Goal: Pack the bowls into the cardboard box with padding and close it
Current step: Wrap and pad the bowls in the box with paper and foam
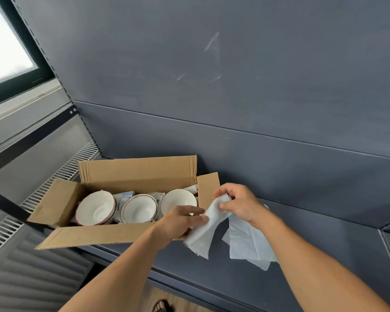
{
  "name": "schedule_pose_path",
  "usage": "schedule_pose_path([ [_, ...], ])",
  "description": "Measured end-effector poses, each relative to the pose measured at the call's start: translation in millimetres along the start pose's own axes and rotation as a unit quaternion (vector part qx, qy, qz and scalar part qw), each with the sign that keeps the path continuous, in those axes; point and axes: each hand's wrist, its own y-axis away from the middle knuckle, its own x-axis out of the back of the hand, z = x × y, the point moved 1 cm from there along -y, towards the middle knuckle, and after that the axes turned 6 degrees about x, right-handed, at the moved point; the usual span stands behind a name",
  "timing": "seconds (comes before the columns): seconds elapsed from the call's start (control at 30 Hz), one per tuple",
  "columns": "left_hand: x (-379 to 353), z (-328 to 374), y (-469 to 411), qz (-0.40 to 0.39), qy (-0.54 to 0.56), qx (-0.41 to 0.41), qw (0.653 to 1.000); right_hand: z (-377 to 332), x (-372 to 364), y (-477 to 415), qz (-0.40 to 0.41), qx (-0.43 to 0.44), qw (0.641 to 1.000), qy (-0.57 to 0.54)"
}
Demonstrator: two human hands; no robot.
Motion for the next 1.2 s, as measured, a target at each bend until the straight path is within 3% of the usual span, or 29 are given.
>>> schedule_pose_path([
  [0.1, 11, -3, 3, -0.039, -0.011, -0.016, 0.999, -9, -11, -7, -0.03, -0.002, 0.999, -0.017],
  [0.3, 38, -9, 3, -0.033, 0.057, -0.014, 0.998, -20, -31, -23, -0.032, -0.041, 0.994, -0.099],
  [0.47, 55, -12, 2, -0.037, 0.075, 0.0, 0.996, -30, -53, -33, -0.047, -0.061, 0.992, -0.095],
  [0.63, 71, -21, -10, 0.07, 0.089, 0.023, 0.993, -37, -74, -45, -0.034, -0.023, 0.999, -0.026],
  [0.8, 79, -20, -19, 0.175, 0.18, 0.049, 0.967, -47, -108, -46, -0.026, 0.038, 0.998, 0.049],
  [1.07, 93, -20, -33, 0.199, 0.336, 0.033, 0.92, -54, -138, -53, -0.048, 0.073, 0.987, 0.133],
  [1.2, 98, -17, -34, 0.215, 0.397, 0.044, 0.891, -54, -145, -52, -0.103, 0.09, 0.974, 0.18],
])
